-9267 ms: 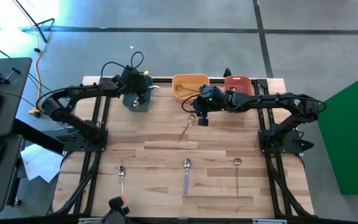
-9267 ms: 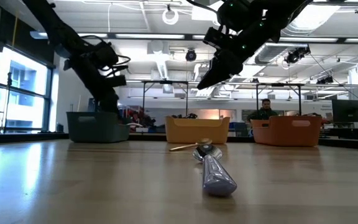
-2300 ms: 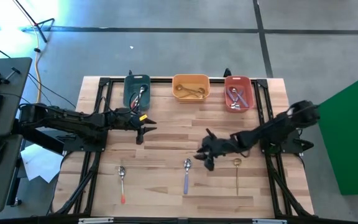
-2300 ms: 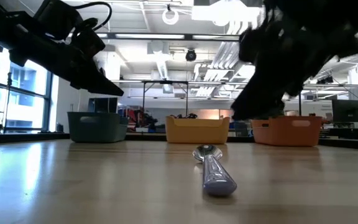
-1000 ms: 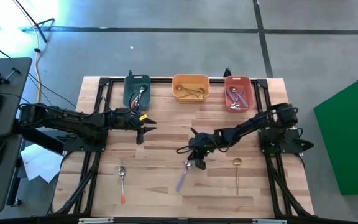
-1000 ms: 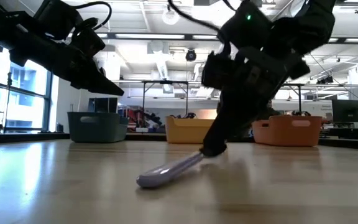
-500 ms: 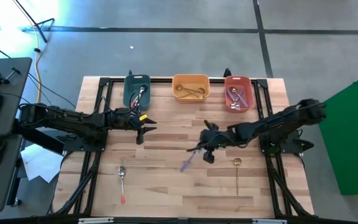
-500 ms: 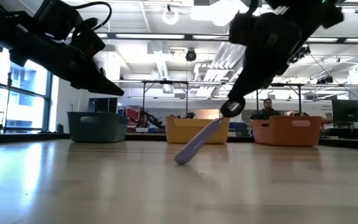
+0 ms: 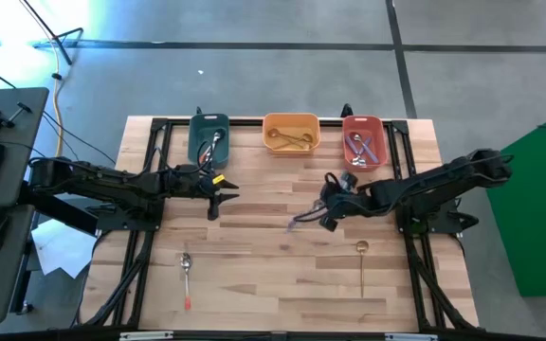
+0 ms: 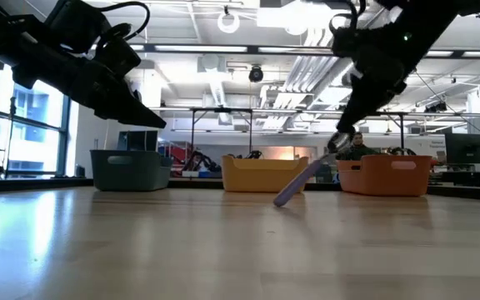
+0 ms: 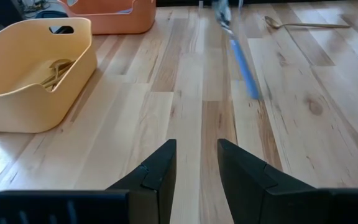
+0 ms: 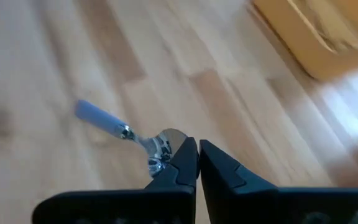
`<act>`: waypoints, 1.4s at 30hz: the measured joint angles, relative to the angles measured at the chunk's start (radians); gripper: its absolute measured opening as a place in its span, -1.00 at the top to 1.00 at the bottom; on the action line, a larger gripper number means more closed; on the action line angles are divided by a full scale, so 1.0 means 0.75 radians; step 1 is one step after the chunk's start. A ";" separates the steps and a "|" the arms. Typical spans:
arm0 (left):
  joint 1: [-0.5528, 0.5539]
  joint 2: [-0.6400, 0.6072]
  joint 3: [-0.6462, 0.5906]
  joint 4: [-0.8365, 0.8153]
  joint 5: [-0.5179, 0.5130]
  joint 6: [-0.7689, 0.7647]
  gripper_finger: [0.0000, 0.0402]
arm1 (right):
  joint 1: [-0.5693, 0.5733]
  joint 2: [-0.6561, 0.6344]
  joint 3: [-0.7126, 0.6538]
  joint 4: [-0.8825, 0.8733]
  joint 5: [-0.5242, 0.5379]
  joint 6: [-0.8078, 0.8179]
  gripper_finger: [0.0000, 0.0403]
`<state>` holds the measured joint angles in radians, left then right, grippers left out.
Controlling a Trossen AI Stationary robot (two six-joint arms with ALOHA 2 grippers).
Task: Sort silverware by color (type)
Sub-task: Put the purple spoon into the orange bin
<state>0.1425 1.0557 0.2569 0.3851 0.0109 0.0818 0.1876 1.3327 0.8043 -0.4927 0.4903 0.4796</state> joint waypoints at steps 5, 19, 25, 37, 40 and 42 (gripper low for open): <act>-0.001 0.000 0.000 0.000 0.000 0.000 0.47 | -0.023 0.021 -0.002 -0.122 0.020 0.170 1.00; -0.027 0.016 0.000 -0.010 0.000 0.000 0.47 | 0.005 0.358 -0.002 -0.134 -0.106 0.522 1.00; -0.038 0.015 0.000 0.005 -0.001 0.000 0.47 | -0.006 0.411 0.005 -0.054 -0.130 0.310 1.00; -0.038 0.015 0.000 0.003 -0.005 0.001 0.47 | -0.268 0.399 0.133 0.135 -0.306 -0.499 0.35; -0.038 0.015 0.000 0.002 -0.005 0.001 0.47 | -0.378 0.414 0.117 0.135 -0.383 -0.597 0.22; -0.038 0.015 0.000 0.000 -0.005 0.001 0.47 | -0.434 0.424 0.111 0.146 -0.430 -0.671 0.19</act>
<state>0.1139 1.0668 0.2569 0.3851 0.0071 0.0822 -0.1376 1.6509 0.8876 -0.3830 0.1681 -0.0239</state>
